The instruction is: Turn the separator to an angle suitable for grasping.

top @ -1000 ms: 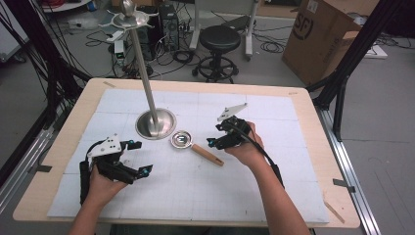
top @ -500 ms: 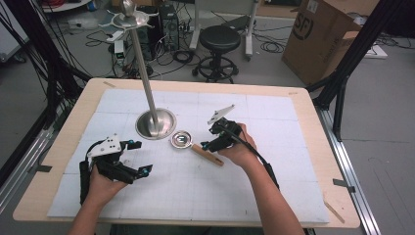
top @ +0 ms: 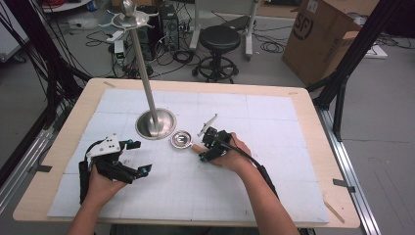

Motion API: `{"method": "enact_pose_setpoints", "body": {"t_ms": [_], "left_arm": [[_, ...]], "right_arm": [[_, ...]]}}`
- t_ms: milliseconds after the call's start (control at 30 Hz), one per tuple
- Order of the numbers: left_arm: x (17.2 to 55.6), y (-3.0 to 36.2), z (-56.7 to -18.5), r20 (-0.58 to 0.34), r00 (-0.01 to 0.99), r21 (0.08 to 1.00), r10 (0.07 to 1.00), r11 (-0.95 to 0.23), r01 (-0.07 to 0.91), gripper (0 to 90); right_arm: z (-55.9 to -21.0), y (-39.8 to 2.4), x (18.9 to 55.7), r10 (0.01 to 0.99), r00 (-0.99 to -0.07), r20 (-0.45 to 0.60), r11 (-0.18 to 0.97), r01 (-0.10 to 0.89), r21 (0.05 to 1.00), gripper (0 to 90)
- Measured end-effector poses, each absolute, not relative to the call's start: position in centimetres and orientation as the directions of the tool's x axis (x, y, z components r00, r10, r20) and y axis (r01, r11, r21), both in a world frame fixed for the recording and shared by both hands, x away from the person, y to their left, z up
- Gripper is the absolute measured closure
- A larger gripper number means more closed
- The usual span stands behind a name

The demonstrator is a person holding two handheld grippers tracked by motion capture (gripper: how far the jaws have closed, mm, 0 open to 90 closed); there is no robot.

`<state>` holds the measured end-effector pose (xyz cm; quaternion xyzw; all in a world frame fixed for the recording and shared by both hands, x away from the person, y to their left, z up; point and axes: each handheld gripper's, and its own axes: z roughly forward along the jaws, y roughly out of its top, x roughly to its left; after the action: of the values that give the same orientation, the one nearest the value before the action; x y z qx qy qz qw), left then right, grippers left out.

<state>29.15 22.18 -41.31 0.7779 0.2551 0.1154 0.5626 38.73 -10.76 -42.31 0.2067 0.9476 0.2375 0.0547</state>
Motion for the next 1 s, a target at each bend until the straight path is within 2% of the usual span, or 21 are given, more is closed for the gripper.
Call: {"method": "enact_pose_setpoints", "body": {"t_ms": [133,300,500,667,1000], "left_arm": [[29.1,22.1,-41.3,-0.106,0.845,0.934,0.525,-0.24,0.266,4.2],[29.1,22.1,-41.3,-0.102,0.844,0.935,0.527,-0.239,0.262,4.2],[29.1,22.1,-41.3,-0.103,0.845,0.935,0.525,-0.239,0.262,4.2],[29.0,22.1,-41.2,-0.102,0.846,0.938,0.523,-0.232,0.257,4.2],[29.1,22.2,-41.3,-0.104,0.845,0.937,0.524,-0.233,0.26,4.2]], "right_arm": [[-42.2,-10.7,38.5,0.401,-0.916,-0.005,0.809,0.352,0.47,58.2],[-42.2,-10.7,38.5,0.405,-0.914,-0.008,0.808,0.354,0.471,59.0],[-42.1,-10.6,38.4,0.395,-0.918,-0.012,0.814,0.345,0.467,66.5],[-42.1,-10.5,38.1,0.376,-0.926,-0.039,0.826,0.315,0.468,66.9],[-42.2,-10.2,37.6,0.339,-0.941,-0.015,0.828,0.291,0.478,66.9]]}}
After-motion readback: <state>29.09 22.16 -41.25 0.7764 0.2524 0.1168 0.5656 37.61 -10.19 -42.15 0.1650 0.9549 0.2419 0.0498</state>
